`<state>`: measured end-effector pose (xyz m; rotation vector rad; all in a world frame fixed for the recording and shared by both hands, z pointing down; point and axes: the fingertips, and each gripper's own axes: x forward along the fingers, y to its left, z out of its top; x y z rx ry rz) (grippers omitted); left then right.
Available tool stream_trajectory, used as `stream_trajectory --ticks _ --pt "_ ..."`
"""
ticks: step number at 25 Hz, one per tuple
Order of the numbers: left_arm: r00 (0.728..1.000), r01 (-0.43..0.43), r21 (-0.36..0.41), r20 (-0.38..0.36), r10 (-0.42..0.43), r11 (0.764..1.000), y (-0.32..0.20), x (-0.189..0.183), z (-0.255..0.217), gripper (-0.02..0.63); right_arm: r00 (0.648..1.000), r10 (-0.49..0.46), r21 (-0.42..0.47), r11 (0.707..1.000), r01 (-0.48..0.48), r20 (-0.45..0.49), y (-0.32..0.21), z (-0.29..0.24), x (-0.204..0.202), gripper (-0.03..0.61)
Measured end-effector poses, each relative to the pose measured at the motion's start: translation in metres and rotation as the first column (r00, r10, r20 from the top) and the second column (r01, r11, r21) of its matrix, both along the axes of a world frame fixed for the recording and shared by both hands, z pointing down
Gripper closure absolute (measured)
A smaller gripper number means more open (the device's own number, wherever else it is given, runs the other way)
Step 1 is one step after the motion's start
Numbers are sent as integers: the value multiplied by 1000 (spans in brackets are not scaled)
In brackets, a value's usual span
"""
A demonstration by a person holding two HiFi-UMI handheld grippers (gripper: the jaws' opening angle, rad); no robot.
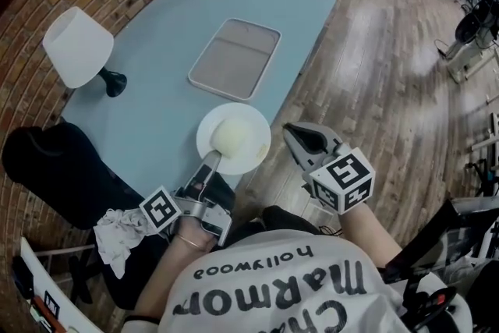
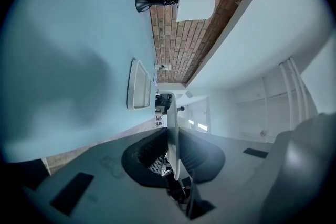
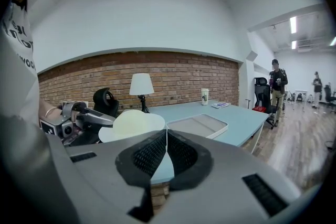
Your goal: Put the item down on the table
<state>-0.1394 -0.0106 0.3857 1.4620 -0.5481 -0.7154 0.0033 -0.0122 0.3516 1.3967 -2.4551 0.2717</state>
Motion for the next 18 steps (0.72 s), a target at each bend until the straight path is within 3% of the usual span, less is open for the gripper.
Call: stream_trajectory --ticks 18 --pt "998 57 -33 4 -57 998 -37 9 17 575 999 -51 -50 997 51 -1 -36 19 16 568"
